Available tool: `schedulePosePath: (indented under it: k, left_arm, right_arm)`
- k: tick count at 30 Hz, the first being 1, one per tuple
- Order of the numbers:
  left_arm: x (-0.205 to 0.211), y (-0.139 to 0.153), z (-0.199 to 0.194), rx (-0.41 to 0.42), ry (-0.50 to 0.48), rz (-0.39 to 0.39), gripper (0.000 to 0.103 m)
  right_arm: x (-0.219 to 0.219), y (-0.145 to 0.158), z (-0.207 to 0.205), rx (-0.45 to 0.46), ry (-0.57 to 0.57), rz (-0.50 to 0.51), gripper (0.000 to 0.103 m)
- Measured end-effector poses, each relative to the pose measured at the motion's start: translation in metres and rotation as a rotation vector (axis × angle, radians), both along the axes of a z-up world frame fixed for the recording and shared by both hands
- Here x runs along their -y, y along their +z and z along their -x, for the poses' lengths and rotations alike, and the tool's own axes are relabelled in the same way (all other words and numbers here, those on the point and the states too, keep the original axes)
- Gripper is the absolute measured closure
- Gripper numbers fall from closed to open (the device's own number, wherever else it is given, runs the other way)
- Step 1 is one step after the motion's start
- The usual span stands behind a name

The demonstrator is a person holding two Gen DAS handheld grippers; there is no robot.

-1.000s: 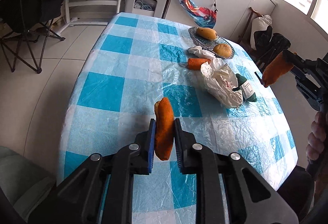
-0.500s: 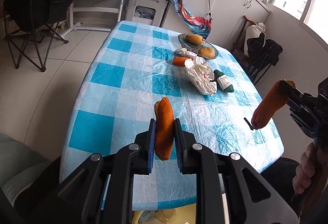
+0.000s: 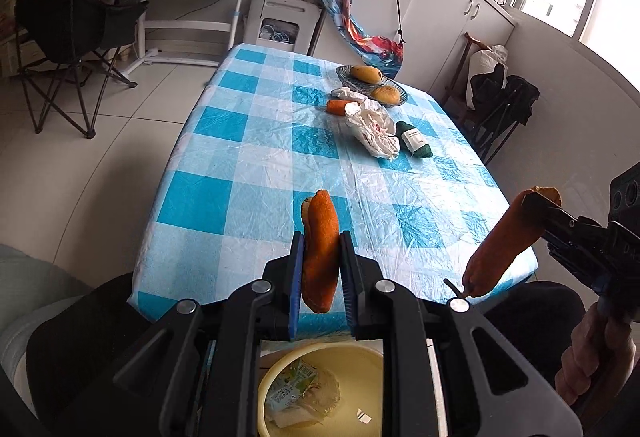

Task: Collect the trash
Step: 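Carry the sweet potato with the left gripper while the right gripper carries the carrot to the basin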

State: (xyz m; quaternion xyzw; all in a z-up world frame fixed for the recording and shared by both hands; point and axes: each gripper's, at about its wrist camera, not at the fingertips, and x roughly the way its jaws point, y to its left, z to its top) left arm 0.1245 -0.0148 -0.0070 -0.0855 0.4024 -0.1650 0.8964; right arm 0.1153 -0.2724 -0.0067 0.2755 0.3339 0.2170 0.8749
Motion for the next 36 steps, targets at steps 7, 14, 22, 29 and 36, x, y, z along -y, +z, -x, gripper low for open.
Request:
schedulePosePath:
  k: [7, 14, 22, 29, 36]
  left_arm:
    - [-0.006, -0.009, 0.031, -0.011, 0.000, -0.007, 0.086]
    - [-0.009, -0.002, 0.050, 0.014, -0.012, -0.013, 0.086]
    - [-0.007, -0.003, 0.069, 0.013, -0.026, -0.022, 0.086]
    - [-0.005, -0.003, 0.084, 0.014, -0.037, -0.034, 0.086]
    - [-0.001, -0.004, 0.095, 0.006, -0.054, -0.047, 0.086]
  right_arm:
    - [-0.015, -0.024, 0.026, -0.064, 0.025, 0.014, 0.087]
    - [-0.026, -0.041, 0.049, -0.114, 0.035, 0.021, 0.087]
    - [-0.032, -0.047, 0.069, -0.129, 0.052, 0.036, 0.087]
    - [-0.035, -0.050, 0.076, -0.136, 0.055, 0.044, 0.087]
    - [-0.039, -0.051, 0.081, -0.148, 0.058, 0.057, 0.087]
